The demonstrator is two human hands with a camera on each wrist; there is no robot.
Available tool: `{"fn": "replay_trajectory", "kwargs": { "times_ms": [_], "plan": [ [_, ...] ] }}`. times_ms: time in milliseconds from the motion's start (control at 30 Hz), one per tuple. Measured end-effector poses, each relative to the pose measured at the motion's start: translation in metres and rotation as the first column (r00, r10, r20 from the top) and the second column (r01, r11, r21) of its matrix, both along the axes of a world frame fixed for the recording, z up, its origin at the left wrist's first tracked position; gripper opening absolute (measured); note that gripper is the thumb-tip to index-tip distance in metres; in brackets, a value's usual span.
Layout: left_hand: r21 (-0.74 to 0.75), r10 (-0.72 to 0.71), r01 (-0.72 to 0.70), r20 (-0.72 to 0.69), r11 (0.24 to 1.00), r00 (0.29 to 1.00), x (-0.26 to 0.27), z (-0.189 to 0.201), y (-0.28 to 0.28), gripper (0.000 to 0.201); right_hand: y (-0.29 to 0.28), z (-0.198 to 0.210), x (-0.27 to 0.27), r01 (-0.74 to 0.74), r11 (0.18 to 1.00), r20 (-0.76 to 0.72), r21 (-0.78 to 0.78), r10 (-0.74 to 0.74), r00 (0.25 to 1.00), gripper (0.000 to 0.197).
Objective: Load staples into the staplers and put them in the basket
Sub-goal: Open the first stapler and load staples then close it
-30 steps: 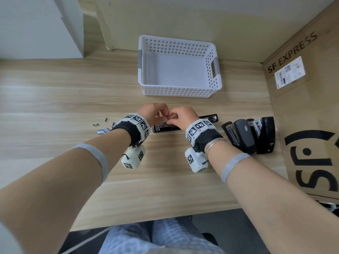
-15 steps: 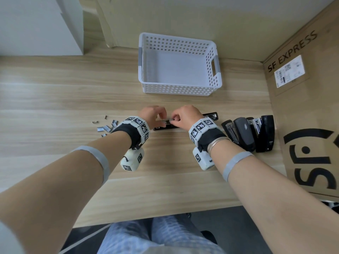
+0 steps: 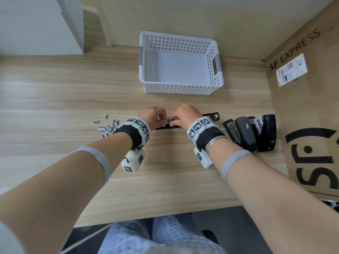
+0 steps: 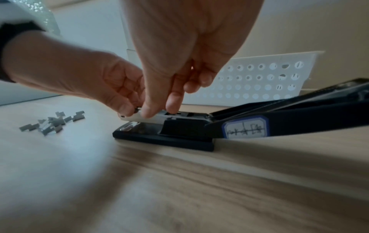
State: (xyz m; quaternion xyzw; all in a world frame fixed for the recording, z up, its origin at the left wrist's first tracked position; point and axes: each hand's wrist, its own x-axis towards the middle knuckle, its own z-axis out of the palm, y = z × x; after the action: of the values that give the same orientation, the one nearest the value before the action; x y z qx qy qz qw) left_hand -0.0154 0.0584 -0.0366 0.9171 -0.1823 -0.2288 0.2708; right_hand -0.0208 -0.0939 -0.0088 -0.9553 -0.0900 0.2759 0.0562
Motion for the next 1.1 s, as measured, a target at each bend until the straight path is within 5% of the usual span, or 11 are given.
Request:
{"fn": "replay_trajectory", "kwargs": {
  "times_ms": [500, 700, 867, 1100],
  "plan": [
    [0.015, -0.001, 0.001, 0.004, 1.0, 1.0, 0.001, 0.009, 0.016, 0.019, -0.009, 0.007, 0.003, 0.109, 0.994, 0.097, -0.02, -0.107, 0.99, 0.037],
    [0.425, 0.068, -0.054, -0.017, 0.903, 0.998, 0.008, 0.019, 0.072, 0.042, 0.008, 0.01, 0.004, 0.1, 0.995, 0.113, 0.019, -0.102, 0.988, 0.031],
    [0.529, 0.078, 0.014, -0.151, 0.848, 0.985, -0.001, 0.022, 0.089, 0.064, 0.018, 0.008, 0.003, 0.081, 0.996, 0.114, 0.037, -0.084, 0.99, 0.029],
    [0.39, 0.202, -0.137, -0.132, 0.91, 0.97, -0.004, 0.003, 0.079, 0.028, 0.018, 0.002, 0.0, 0.072, 0.995, 0.109, 0.066, -0.079, 0.991, 0.026]
  ]
}}
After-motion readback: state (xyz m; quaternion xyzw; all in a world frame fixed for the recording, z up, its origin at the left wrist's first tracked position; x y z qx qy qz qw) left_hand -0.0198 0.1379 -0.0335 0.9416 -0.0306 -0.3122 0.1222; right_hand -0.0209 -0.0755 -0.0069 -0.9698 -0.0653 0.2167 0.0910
